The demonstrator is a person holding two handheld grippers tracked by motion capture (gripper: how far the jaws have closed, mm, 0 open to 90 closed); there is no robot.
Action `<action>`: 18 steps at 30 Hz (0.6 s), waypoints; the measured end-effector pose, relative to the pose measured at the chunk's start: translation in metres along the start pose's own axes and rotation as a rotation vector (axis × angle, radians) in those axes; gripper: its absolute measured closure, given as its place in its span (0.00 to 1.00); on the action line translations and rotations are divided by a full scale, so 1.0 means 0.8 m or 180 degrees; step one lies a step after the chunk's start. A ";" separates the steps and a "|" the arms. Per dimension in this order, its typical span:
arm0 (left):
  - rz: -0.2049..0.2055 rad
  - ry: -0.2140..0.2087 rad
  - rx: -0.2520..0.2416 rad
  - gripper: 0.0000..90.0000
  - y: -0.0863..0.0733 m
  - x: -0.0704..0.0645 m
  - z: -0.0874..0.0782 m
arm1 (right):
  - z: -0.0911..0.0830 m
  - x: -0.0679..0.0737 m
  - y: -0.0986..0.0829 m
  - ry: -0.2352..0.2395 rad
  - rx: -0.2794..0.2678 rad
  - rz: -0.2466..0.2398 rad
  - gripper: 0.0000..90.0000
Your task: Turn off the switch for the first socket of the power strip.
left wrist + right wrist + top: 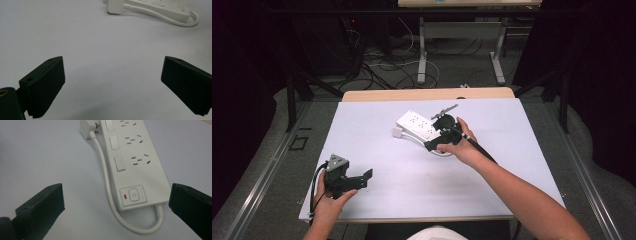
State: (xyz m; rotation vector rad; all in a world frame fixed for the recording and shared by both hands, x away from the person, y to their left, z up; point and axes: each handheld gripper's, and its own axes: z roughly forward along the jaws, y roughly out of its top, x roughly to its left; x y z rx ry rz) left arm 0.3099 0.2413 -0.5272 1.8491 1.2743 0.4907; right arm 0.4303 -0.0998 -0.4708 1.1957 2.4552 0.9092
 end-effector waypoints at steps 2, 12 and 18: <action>0.0003 -0.0003 0.0031 0.06 0.000 0.000 -0.001 | -0.005 0.002 -0.008 0.0023 -0.0037 -0.0006 0.00; 0.0001 0.0007 0.0031 0.06 0.000 0.000 -0.001 | -0.033 -0.007 -0.051 0.0027 -0.0301 0.0020 0.00; -0.0011 0.0012 0.0037 0.06 0.000 0.000 -0.001 | -0.049 -0.018 -0.075 -0.0028 -0.0434 0.0149 0.00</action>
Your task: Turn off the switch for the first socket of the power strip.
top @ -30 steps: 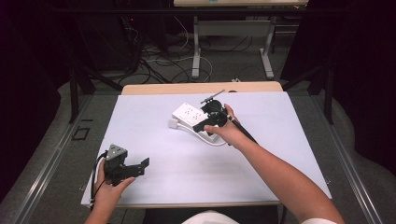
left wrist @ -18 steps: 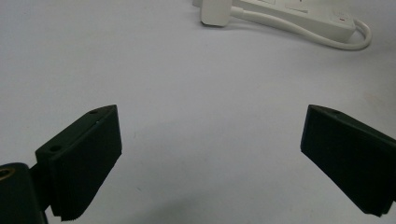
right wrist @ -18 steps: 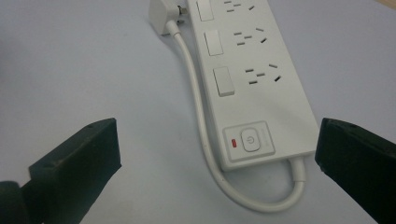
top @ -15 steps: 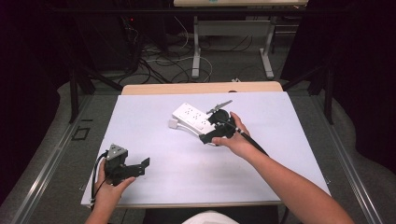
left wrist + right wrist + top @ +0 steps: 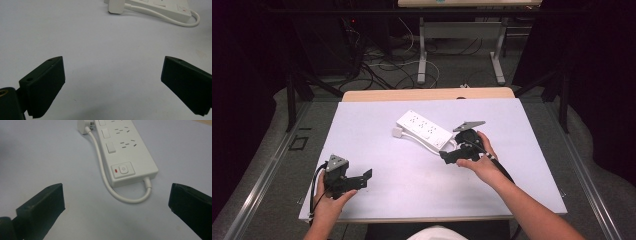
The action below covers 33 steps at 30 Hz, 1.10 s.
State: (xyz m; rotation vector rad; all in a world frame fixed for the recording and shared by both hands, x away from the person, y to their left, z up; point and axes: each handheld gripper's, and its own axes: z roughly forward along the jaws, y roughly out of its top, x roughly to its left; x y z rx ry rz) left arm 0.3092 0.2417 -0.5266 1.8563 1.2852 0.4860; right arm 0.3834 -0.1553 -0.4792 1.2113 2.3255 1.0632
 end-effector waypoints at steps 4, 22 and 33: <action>0.0000 0.0005 -0.0004 0.06 0.000 0.000 0.000 | -0.013 -0.009 -0.015 -0.0037 -0.0108 0.0022 0.00; -0.0004 0.0021 -0.0007 0.06 -0.001 0.000 0.001 | -0.059 -0.059 -0.084 -0.0298 -0.0333 0.0389 0.00; -0.0023 0.0020 0.0004 0.06 -0.001 -0.001 0.002 | -0.075 -0.093 -0.117 -0.0511 -0.0333 0.0669 0.00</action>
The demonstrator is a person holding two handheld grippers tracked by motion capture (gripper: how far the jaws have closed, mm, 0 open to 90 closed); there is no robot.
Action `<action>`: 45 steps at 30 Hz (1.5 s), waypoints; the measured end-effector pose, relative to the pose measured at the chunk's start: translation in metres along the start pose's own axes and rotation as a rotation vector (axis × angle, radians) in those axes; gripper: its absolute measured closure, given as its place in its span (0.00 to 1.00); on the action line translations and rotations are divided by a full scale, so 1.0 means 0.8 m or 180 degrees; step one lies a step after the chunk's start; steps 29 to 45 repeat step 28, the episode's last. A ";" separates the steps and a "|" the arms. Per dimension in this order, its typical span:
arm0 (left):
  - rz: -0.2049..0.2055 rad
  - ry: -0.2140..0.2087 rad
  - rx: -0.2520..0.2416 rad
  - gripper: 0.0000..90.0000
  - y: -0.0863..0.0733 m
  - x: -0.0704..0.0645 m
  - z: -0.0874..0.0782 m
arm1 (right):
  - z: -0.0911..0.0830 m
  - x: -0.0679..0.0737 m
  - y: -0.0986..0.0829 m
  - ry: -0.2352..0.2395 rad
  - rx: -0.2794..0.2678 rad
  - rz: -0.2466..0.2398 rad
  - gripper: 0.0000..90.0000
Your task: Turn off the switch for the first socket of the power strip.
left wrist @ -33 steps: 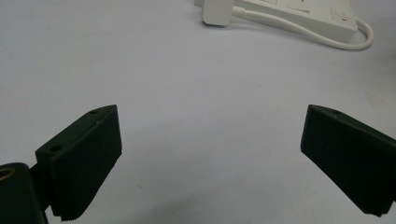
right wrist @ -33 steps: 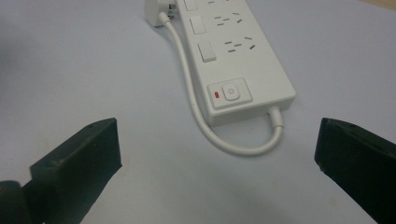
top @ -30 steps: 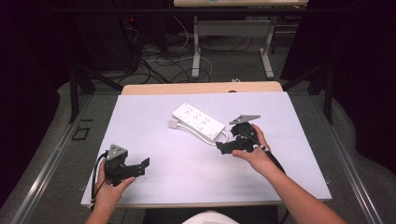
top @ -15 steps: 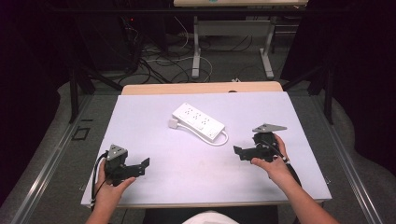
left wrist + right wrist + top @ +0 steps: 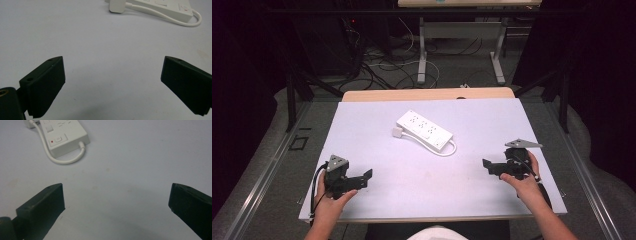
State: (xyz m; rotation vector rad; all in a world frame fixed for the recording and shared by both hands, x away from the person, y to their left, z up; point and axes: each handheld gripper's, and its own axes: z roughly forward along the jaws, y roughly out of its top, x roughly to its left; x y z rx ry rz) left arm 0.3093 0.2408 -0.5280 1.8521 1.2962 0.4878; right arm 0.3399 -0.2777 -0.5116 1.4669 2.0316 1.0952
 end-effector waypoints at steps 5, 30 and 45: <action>-0.0007 0.0002 -0.0006 0.06 0.000 0.000 0.000 | 0.000 -0.013 -0.007 -0.0087 -0.0052 0.0069 0.00; -0.0020 0.0009 0.0019 0.06 0.001 0.002 0.001 | -0.003 -0.053 -0.029 -0.0335 -0.0213 0.0413 0.00; -0.0020 0.0009 0.0019 0.06 0.001 0.002 0.001 | -0.003 -0.053 -0.029 -0.0335 -0.0213 0.0413 0.00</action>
